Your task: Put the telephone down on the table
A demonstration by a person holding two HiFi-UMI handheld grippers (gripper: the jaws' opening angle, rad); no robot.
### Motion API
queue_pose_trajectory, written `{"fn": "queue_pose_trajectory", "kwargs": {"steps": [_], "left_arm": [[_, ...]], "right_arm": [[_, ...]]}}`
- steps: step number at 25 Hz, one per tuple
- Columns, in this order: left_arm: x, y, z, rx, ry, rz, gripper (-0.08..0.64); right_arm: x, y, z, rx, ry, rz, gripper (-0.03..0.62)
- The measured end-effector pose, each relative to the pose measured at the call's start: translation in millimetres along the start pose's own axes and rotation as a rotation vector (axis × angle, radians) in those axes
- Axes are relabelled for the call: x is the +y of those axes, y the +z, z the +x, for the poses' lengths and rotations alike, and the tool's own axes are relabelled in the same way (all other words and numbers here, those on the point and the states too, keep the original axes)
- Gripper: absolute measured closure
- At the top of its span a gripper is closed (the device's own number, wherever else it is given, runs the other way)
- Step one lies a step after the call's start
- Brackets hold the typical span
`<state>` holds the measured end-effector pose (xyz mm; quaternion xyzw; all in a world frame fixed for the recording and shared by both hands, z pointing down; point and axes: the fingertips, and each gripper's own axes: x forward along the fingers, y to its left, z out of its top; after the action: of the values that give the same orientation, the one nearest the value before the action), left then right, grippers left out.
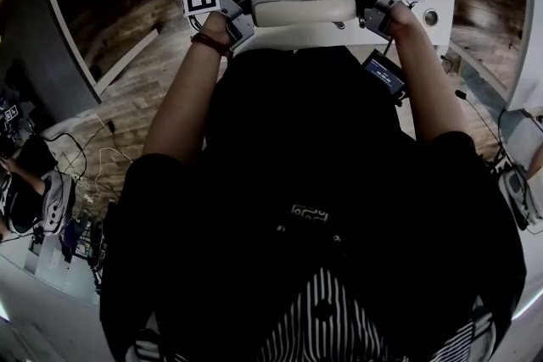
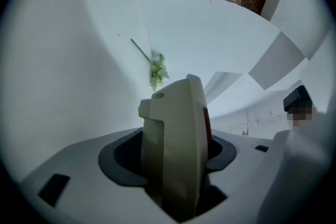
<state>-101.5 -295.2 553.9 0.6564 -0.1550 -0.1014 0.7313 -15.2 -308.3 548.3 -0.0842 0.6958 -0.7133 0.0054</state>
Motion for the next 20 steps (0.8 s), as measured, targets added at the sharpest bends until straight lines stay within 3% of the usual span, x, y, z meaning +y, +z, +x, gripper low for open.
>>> {"fn": "queue_pose_trajectory", "kwargs": {"steps": [20], "left_arm": [[59.5, 5.4, 1.8, 0.007, 0.069, -0.018, 0.285]], "right_arm": [[-62.7, -1.1, 6.8, -0.022, -0.093, 0.058, 0.431]]}}
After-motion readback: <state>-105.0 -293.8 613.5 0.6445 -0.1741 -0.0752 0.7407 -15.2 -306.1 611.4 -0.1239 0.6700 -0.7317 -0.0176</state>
